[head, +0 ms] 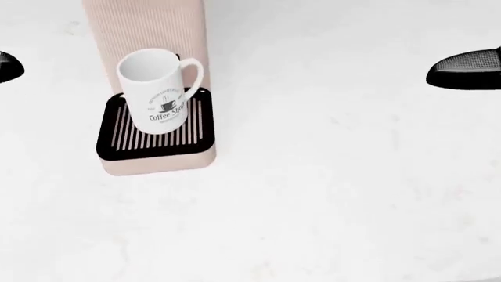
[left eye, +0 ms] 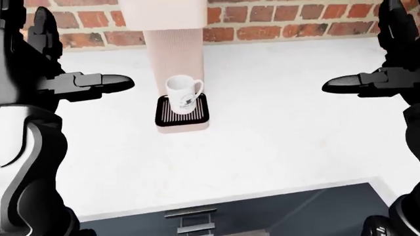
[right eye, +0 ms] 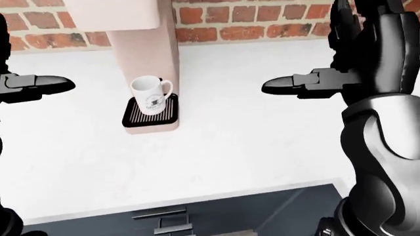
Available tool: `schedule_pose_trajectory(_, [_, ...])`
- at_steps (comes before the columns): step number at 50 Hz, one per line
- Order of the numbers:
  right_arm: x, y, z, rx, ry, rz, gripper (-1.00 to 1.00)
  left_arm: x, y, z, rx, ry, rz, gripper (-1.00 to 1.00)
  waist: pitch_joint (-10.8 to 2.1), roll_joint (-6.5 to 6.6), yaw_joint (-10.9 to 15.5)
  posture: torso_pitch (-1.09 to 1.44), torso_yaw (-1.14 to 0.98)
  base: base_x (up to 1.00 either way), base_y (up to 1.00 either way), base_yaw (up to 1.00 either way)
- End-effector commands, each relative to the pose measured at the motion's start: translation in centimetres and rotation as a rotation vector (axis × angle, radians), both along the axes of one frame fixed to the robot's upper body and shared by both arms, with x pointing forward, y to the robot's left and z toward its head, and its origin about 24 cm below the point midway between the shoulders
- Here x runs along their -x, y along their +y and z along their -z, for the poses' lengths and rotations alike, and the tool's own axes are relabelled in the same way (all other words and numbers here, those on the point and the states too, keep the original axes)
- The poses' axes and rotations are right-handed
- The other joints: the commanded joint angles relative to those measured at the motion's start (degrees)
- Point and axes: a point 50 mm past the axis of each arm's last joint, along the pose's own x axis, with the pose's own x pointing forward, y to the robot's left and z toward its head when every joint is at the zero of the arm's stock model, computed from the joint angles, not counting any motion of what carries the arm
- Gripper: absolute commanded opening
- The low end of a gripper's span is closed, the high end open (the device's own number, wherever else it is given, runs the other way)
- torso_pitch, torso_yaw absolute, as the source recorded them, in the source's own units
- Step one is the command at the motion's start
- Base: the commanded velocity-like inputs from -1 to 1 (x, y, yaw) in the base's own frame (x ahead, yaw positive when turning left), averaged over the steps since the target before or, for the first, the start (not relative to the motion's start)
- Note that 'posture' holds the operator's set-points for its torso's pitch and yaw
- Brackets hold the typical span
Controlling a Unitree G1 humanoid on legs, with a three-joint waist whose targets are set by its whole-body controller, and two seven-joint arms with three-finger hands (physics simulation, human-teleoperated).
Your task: Pick the mug from under the coffee machine dispenser and place it on the counter.
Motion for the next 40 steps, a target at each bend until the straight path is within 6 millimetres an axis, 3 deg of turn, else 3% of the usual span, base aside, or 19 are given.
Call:
schedule_pose_trajectory(1, [0.8, 0.1, -1.3, 0.021, -0.082, 0.009, 1.0, 0.8, 0.1, -1.2, -0.01, -0.078, -0.017, 1.0, -1.48, -0.23, 0.0, 0.0, 0.0, 0.0, 0.0, 0.0])
schedule_pose_trajectory(20, [0.5, -0.1, -0.7, 0.04, -0.057, 0.041, 1.0, 1.0, -0.6, -0.7, 0.031, 0.002, 0.019, 1.0, -1.04, -0.34, 0.0, 0.0, 0.0, 0.0, 0.0, 0.0])
schedule_pose_trajectory(34, [0.5, -0.2, -0.6, 0.039, -0.052, 0.04, 1.0, -0.5, -2.0, 2.8, 0.084, 0.192, 0.056, 1.0, -1.36, -0.64, 0.4, 0.0, 0.0, 0.0, 0.0, 0.0])
schedule_pose_trajectory(40, [0.5, -0.2, -0.5, 0.04, -0.05, 0.04, 1.0, -0.8, -3.0, 3.3, 0.087, 0.22, 0.092, 1.0, -1.67, -0.68, 0.4, 0.0, 0.0, 0.0, 0.0, 0.0])
